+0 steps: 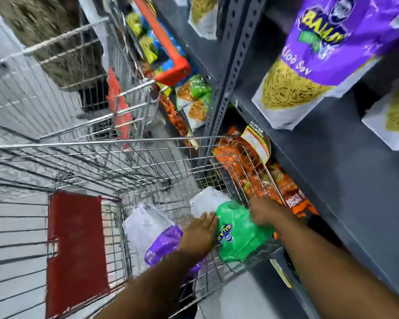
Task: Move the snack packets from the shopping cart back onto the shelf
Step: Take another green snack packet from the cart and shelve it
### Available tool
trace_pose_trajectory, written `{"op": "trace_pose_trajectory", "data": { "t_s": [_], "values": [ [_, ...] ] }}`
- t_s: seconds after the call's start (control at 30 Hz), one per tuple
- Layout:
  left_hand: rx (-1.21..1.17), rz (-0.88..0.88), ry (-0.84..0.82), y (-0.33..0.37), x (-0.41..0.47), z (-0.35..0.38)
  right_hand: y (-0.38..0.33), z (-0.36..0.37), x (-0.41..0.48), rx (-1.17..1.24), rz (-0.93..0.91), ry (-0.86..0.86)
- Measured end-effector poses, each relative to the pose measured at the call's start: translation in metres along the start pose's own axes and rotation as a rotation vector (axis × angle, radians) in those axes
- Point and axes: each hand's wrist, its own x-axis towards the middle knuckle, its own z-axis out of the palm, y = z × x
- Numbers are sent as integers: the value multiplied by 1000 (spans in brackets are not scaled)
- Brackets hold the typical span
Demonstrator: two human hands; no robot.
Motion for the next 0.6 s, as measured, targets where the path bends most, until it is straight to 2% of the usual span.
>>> {"op": "trace_pose_trajectory", "data": {
  "t_s": [0.13,0.23,0.33,0.43,0.53,0.6],
  "values": [
    [-171,78,188,-7,4,-5,-1,5,4,61,11,-51],
    [-423,-73,233,-18,3,-18,1,2,5,227,38,-9],
    [-751,-209,318,-31,0,-46,4,-10,-6,643,34,-52],
    [-995,-237,477,-32,-6,-85,8,-29,-42,1086,18,-108],
    [-1123,-318,538,-21,-17,-125,14,-43,-91,1505,-118,-107],
    [-1169,-233,560,-2,-24,-158,22,-48,-128,1768,-282,-87]
  ]
}}
